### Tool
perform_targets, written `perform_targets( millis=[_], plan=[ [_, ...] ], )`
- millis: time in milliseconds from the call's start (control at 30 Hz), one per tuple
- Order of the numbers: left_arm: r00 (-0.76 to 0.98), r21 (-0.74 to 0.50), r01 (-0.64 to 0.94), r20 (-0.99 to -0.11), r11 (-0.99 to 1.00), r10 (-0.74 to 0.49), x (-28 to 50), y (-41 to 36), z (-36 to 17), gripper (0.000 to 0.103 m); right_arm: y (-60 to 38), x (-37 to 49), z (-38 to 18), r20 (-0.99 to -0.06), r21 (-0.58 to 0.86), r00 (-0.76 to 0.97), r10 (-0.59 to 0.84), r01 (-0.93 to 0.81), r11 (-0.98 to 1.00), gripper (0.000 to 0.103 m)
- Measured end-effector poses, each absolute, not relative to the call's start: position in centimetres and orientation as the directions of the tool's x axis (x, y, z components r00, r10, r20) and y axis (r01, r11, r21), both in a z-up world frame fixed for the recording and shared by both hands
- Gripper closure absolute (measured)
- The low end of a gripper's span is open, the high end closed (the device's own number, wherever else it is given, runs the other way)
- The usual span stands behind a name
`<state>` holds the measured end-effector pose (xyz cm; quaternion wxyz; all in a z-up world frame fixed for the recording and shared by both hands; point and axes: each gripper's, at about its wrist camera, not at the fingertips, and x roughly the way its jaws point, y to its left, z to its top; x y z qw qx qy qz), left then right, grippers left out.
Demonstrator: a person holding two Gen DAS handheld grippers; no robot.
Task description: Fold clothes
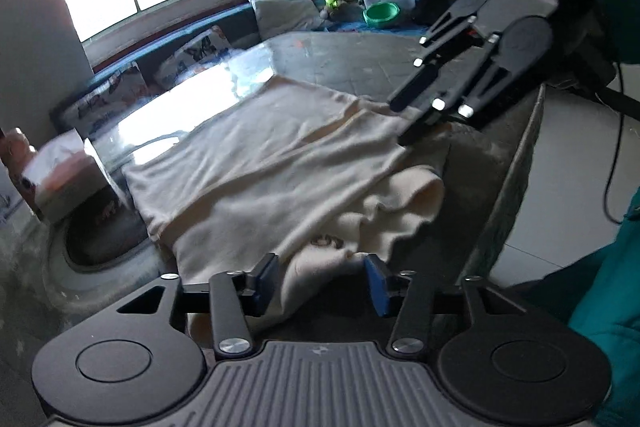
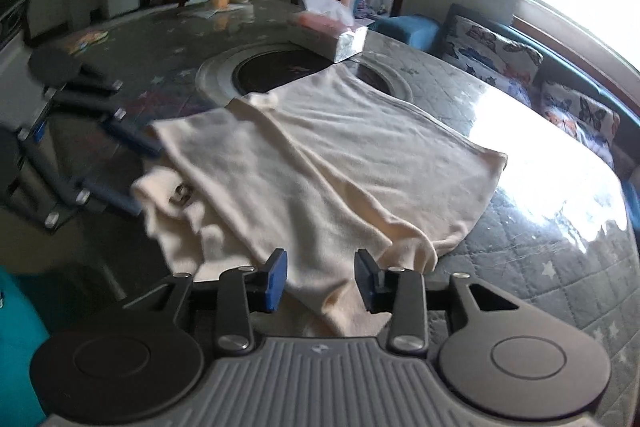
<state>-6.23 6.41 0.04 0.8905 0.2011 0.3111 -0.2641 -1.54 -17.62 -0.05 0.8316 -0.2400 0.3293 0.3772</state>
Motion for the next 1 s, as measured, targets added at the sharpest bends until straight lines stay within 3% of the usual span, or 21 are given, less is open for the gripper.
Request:
perform_targets(
  millis=[133, 600, 667, 700, 767, 1000],
  plan=[
    [0.683, 0.198, 0.592, -0.638, 0.781, -0.356, -5.9, 6.2, 0.2, 0.085, -18.1, -3.3, 0.2, -0.730, -0.221, 0.499, 0.466, -0.818, 0.531, 0.053],
    [0.664, 0.041, 0.537, -0.636, 0.843, -0.392, -0.2, 7.5, 1.7, 0.089, -15.5, -5.2, -2.0, -0.672, -0.334, 0.500, 0.546, -0.863, 0.379, 0.049],
    [0.658, 0.022, 0.532, -0.640, 0.846, -0.397, 0.0, 7.9, 1.5, 0.088, -15.1, -4.4, -2.4, -0.680, -0.316, 0.494, 0.542, -0.864, 0.391, 0.058],
    [0.654, 0.012, 0.530, -0.642, 0.848, -0.400, 0.0, 8.1, 1.5, 0.085, -15.1, -3.8, -2.5, -0.692, -0.287, 0.481, 0.539, -0.868, 0.406, 0.071],
    [0.654, 0.012, 0.529, -0.643, 0.848, -0.399, -0.3, 8.4, 1.4, 0.083, -15.2, -2.6, -2.6, -0.712, -0.220, 0.455, 0.535, -0.868, 0.445, 0.085],
    [0.663, 0.091, 0.543, -0.657, 0.835, -0.360, -2.8, 8.7, 0.4, 0.068, -16.6, 1.2, -1.3, -0.728, 0.040, 0.357, 0.585, -0.830, 0.556, 0.091]
  ],
)
